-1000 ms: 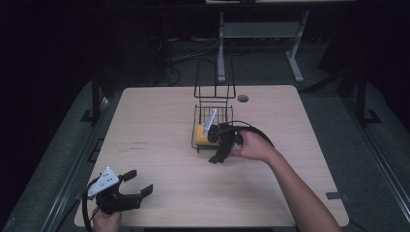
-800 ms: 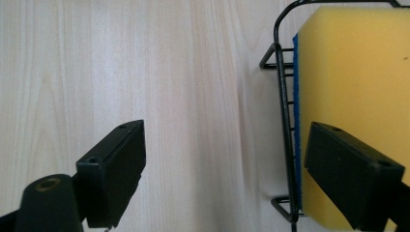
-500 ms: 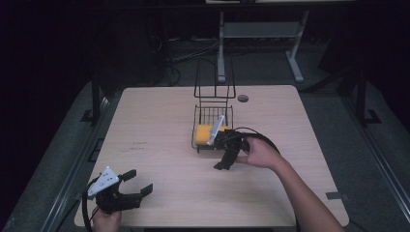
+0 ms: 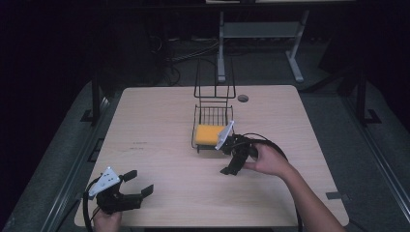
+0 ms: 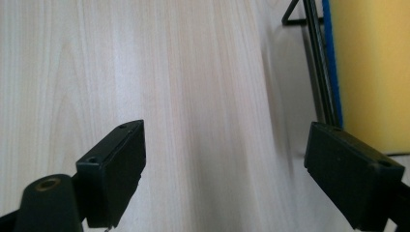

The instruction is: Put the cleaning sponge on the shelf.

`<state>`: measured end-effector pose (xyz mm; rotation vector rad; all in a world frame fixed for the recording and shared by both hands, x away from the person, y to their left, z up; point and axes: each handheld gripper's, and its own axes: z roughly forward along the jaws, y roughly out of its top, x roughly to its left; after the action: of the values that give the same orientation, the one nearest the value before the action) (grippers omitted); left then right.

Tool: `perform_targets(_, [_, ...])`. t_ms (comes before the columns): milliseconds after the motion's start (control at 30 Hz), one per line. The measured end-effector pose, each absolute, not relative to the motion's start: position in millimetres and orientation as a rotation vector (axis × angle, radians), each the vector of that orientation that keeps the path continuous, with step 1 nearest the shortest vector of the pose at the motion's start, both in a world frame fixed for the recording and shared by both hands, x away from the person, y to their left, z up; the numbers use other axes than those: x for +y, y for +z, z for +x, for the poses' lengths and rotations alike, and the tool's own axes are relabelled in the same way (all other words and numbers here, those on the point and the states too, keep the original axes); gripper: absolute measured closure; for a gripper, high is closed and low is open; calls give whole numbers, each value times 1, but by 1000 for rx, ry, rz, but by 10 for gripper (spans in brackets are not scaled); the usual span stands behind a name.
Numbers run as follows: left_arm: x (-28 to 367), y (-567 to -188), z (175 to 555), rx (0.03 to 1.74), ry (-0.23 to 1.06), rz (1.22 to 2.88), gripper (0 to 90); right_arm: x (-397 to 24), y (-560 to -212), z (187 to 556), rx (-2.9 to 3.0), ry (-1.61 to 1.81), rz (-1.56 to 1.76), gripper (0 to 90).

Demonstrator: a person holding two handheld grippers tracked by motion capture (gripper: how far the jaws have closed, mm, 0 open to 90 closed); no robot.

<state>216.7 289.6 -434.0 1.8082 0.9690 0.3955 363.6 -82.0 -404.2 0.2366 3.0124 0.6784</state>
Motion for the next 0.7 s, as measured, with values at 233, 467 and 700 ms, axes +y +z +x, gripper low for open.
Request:
perform_targets(233, [288,-434,216,962,398,1815,128,-96,-406,358,3007,665,273,147])
perform_targets(467, [288,-434,215,962,399,1813,128,-108,-407,349,3000,669,279,147])
perform_targets(700, [288,-434,216,962,399,1818,128,-122,-411,339,2995,666,304,146])
